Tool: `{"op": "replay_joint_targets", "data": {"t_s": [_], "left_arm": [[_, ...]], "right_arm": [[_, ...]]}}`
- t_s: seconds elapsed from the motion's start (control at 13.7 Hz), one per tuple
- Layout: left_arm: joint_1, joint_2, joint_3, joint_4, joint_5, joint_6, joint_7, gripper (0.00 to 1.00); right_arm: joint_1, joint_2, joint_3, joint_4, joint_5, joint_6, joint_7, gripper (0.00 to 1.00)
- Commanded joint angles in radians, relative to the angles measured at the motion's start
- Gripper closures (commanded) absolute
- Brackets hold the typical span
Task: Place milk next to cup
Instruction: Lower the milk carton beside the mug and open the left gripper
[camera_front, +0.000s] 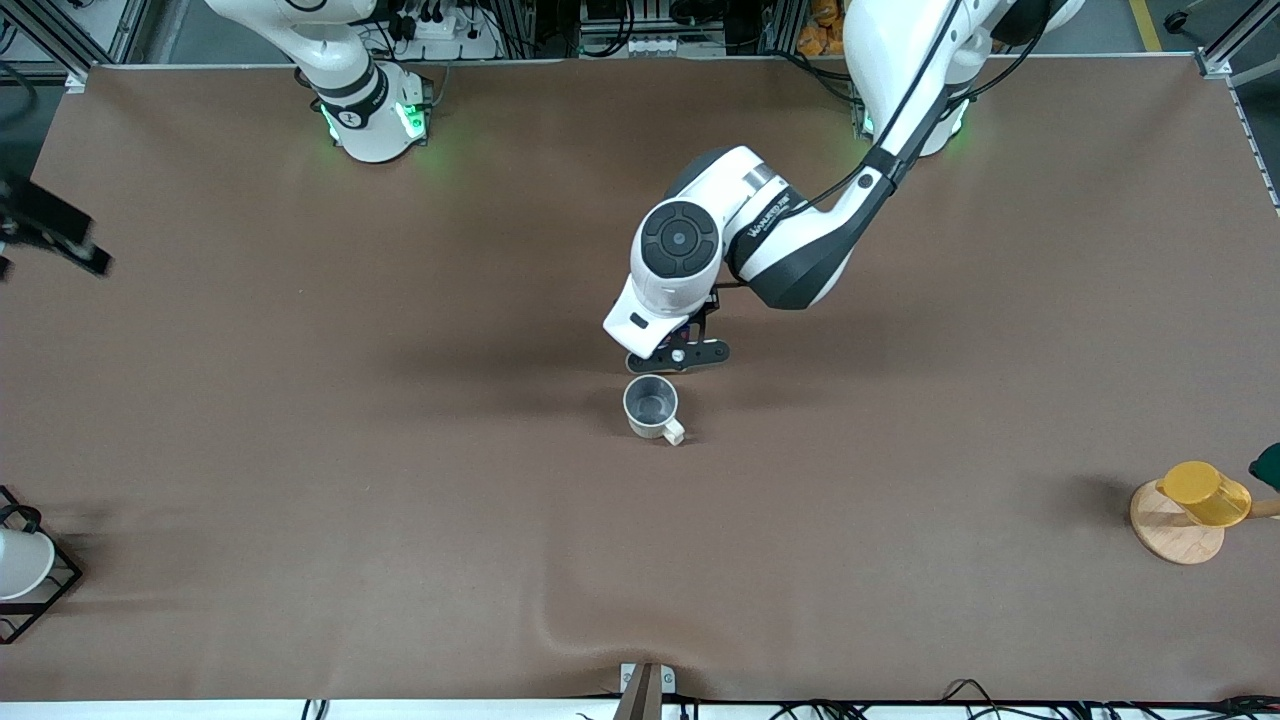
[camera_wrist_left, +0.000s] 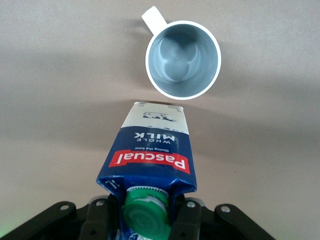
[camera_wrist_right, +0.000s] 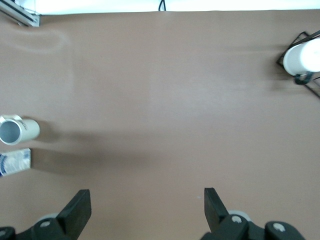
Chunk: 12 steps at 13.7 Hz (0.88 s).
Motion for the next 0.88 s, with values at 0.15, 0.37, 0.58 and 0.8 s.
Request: {"op": "replay_joint_targets", "data": {"t_s": [0.15,0.37,0.58,0.8], "left_arm": [[-0.02,0.017,0.013,0.032,0.019,0.012,0.0,0.68],[-0.025,0.028,0.013,0.032,0.019,0.021,0.0,0.68],[-0.025,0.029,0.013,0.03,0.019,0.03,0.001,0.67],[-0.025,0.037,0.013,0.03,0.019,0.036,0.001,0.65]], "right_arm": [[-0.042,-0.151,0.033,-0.346,-0.012,0.221,-0.045,0.0],[-0.052,-0.171,0.033,-0.433,-0.009,0.291,-0.045,0.0],[-0.066,-0.243,0.034,-0.582,-0.009,0.397,-0.045,0.0],[-0.098,-0.246,0.068,-0.579,-0.02,0.394,-0.049,0.0]]}}
